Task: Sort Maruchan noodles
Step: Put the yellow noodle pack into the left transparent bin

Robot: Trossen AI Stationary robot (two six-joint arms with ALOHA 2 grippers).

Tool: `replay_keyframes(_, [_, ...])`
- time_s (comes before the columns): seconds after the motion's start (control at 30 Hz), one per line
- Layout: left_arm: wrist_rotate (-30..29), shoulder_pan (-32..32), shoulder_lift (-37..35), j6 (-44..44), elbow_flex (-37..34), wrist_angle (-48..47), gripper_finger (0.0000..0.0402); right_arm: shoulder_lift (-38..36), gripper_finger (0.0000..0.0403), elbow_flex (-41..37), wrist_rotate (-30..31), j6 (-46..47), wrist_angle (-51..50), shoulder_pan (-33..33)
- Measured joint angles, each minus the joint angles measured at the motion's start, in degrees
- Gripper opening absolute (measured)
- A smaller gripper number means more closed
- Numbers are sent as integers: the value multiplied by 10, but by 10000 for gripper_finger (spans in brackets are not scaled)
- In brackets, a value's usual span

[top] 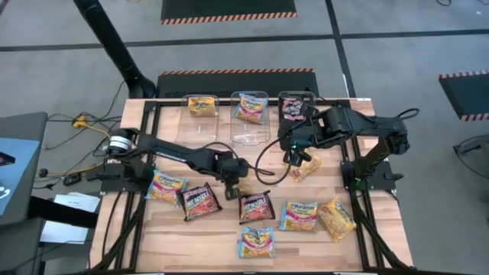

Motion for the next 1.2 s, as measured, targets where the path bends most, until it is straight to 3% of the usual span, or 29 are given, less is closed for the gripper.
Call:
replay_keyframes(0.13, [-75,-14,-35,-1,1,-35,3,0,119,0,0,0,1,0])
replay_keyframes(0.73, [-258,-23,-206,6,3,-178,0,0,119,0,0,0,2,0])
replay_keyframes(0.97, [-384,18,-284,79,4,-231,0,0,119,0,0,0,3,0])
replay_keyframes(1.2, [-403,113,-331,208,4,-228,0,0,119,0,0,0,4,0])
